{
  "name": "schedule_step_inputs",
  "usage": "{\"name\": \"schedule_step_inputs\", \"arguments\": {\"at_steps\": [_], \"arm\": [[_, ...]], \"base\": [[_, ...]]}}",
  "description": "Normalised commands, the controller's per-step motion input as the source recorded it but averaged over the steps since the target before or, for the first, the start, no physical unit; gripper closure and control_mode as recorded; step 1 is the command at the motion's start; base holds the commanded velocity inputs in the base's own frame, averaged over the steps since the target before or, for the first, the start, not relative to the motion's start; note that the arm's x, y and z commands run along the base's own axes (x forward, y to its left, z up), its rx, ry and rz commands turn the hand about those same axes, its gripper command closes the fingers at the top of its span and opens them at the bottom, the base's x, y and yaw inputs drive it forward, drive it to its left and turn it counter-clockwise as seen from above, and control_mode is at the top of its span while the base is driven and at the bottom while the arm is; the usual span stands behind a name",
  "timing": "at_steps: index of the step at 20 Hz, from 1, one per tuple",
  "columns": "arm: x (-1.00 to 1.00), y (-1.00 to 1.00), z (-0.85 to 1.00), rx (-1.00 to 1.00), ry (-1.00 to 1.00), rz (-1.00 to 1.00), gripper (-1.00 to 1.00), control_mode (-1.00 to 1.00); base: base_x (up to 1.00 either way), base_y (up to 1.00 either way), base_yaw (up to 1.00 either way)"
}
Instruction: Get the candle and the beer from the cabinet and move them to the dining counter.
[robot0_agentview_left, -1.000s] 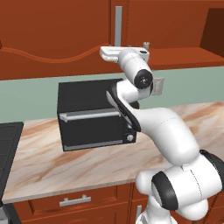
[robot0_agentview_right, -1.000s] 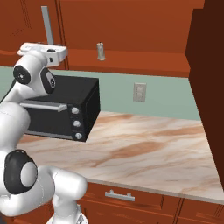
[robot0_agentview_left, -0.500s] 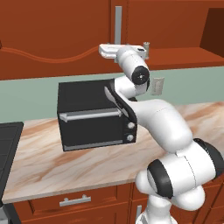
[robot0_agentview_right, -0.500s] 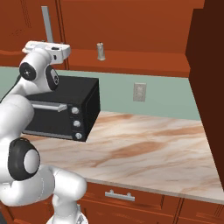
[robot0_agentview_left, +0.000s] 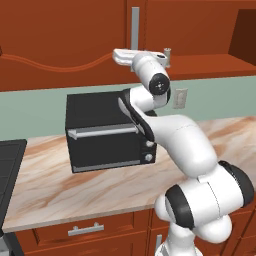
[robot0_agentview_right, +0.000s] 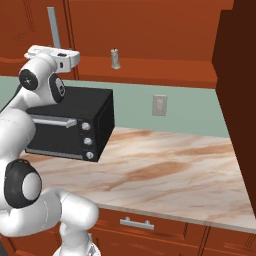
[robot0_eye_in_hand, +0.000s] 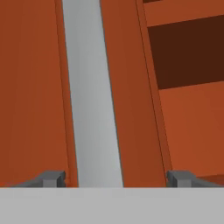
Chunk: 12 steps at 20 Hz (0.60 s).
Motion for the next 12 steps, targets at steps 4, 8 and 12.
{"name": "schedule_step_inputs", "arguments": {"at_steps": [4, 8, 12], "arm": [[0.0, 0.0, 0.0, 0.0, 0.0, 0.0, 1.0, -1.0], [0.0, 0.01, 0.0, 0.0, 0.0, 0.0, 1.0, -1.0], [-0.14, 0.13, 0.0, 0.0, 0.0, 0.01, 1.0, -1.0]], "base": [[0.0, 0.0, 0.0], [0.0, 0.0, 0.0], [0.0, 0.0, 0.0]]}}
